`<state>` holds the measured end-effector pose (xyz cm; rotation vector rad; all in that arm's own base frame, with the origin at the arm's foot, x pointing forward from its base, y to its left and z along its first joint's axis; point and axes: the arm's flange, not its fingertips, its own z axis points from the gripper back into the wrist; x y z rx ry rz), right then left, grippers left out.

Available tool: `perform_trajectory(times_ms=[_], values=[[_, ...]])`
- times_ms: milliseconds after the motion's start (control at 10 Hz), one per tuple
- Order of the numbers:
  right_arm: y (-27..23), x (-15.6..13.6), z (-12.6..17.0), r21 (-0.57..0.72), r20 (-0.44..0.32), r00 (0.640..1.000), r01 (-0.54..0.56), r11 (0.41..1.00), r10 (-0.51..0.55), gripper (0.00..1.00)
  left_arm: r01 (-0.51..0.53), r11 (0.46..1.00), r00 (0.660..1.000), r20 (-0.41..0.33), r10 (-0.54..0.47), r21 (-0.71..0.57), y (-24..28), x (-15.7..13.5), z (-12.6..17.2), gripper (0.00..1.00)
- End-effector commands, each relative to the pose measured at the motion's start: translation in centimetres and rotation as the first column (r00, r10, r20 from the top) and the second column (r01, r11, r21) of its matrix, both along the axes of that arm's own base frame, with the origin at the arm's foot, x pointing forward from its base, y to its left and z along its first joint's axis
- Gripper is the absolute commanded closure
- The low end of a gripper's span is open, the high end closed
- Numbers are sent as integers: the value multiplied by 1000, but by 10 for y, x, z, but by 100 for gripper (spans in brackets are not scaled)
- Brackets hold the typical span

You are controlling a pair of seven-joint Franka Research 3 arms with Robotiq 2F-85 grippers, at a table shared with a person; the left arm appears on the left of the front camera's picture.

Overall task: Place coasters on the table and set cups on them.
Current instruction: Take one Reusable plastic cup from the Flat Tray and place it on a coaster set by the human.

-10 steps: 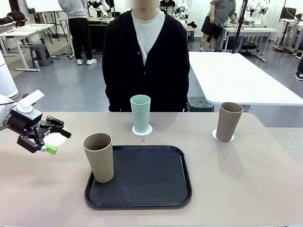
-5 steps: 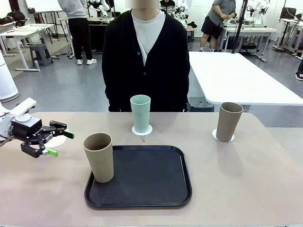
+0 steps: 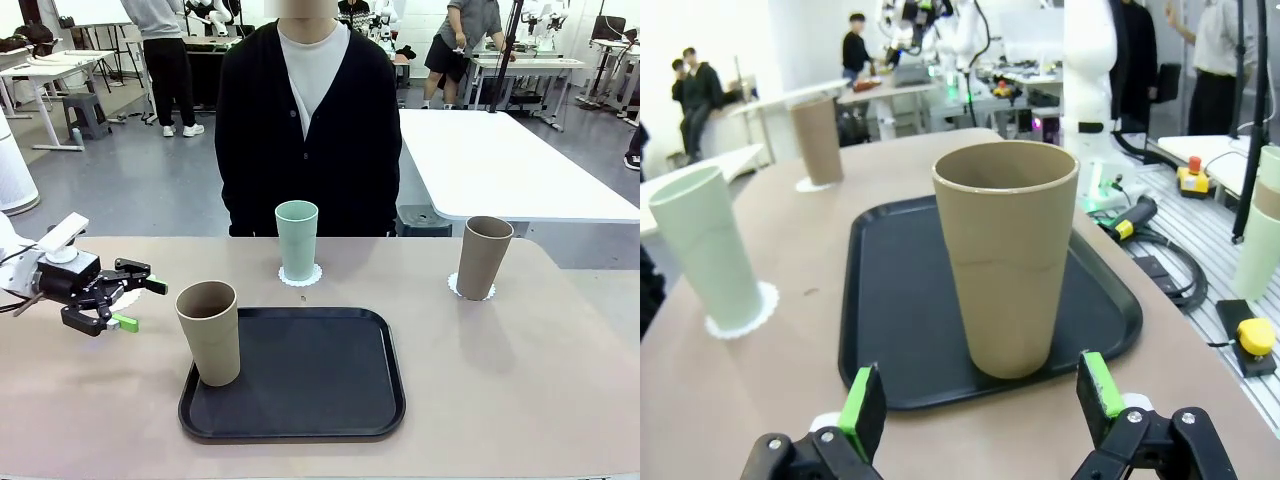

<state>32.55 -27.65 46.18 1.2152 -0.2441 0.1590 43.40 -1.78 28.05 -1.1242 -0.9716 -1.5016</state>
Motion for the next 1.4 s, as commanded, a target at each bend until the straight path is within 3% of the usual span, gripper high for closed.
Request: perform_trajectory(times_ms=[0, 1300], values=[[-1, -2, 1, -9, -4, 1000, -8, 1000, 8, 0, -15, 1000, 1000, 0, 15, -13, -14, 4, -3, 0], [-1, -2, 1, -9, -4, 1000, -8, 1000, 8, 0, 173, 984, 980, -88, -177, -52, -92, 12, -30, 0]])
